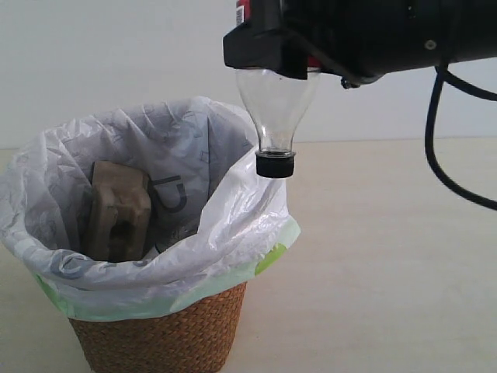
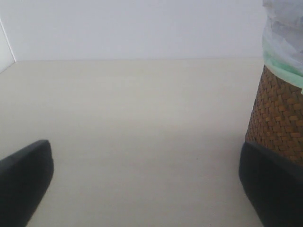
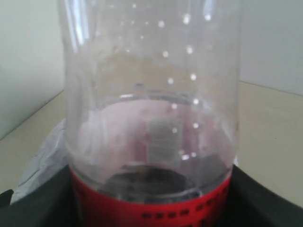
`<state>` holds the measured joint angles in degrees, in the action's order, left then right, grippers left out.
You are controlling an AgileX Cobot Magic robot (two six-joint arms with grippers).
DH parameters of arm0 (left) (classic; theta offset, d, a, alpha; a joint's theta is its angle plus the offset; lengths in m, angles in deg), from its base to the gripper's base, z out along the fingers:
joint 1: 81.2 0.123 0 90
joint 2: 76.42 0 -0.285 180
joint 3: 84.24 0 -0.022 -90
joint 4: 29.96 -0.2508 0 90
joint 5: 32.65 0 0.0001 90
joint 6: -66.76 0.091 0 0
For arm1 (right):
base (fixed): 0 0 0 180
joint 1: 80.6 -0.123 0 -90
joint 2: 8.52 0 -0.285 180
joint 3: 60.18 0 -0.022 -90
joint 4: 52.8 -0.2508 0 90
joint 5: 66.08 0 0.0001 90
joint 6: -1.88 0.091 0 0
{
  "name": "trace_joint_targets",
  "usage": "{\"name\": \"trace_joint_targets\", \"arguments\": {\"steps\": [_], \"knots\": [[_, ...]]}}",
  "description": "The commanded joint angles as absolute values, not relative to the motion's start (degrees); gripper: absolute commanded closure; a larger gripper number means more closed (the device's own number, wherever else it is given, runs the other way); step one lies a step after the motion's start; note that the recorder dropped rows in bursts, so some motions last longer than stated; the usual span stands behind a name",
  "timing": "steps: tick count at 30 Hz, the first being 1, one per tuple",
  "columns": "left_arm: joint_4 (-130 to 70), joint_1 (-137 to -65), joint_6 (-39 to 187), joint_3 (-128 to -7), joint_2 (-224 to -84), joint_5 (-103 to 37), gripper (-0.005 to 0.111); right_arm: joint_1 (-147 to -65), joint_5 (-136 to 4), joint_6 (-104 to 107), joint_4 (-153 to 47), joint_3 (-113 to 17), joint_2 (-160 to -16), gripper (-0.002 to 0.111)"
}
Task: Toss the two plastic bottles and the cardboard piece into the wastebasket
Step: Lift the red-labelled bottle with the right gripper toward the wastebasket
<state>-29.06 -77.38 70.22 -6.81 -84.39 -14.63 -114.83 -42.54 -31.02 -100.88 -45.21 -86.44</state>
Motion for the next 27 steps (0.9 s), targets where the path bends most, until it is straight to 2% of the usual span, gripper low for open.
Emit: {"name": "trace_joint_targets", "arguments": {"steps": [1,8,19,27], "knots": [[-28.9,-77.8,69.7,-7.0,-84.2,-15.1,-0.001,-112.9,-43.8,-26.3,-92.5,-45.3,-86.1,0.108],[-28.9,-77.8,69.7,-7.0,-84.2,-15.1,-0.001,-103.5,-41.8,-10.1,-72.4,-45.3,-86.1,0.108],[-28.9,-77.8,69.7,-7.0,-84.2,-15.1,-0.001,-88.1,-31.8,-1.5,-63.8,-45.3,-86.2,0.108],[-28.9,-77.8,69.7,-7.0,-84.2,-15.1,-0.001,-85.7,-22.3,7.7,-58.1,-45.3,-88.0,0.108]]}}
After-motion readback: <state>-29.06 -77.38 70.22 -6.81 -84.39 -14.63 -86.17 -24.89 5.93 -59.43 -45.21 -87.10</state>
